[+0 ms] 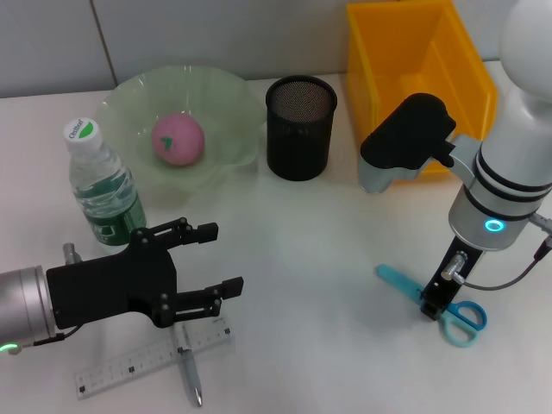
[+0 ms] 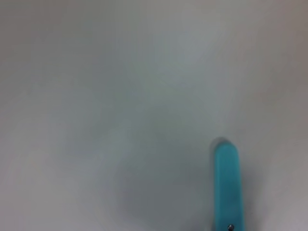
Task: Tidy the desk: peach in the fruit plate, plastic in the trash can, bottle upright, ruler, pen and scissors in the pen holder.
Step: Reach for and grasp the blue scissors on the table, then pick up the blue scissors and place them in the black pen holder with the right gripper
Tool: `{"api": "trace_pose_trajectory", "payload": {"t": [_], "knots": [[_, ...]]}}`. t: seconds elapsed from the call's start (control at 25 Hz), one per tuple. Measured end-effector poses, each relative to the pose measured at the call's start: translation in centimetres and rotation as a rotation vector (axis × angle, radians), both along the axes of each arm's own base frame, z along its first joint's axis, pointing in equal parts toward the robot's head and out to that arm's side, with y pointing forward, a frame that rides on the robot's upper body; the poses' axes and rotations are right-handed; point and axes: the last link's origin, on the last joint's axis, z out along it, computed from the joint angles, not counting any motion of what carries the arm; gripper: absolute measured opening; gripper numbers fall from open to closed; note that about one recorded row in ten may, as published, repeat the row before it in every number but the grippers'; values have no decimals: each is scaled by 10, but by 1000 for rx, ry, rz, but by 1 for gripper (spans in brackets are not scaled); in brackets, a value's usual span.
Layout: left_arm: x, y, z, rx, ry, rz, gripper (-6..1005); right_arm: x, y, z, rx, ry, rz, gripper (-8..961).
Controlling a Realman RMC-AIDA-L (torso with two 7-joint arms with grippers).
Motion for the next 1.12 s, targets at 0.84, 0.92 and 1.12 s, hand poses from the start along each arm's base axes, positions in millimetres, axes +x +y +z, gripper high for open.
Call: {"api": "trace_pose_trajectory", "payload": {"t": [0.84, 0.92, 1.12], "knots": [[0, -2, 0, -1, -10, 3, 801, -44, 12, 44, 143, 179, 77, 236], [0, -2, 0, -1, -12, 3, 801, -46, 12, 49, 157, 210, 85, 236], [1, -2, 0, 3, -25, 12, 801, -48, 15, 62, 188, 324, 118, 236]]}}
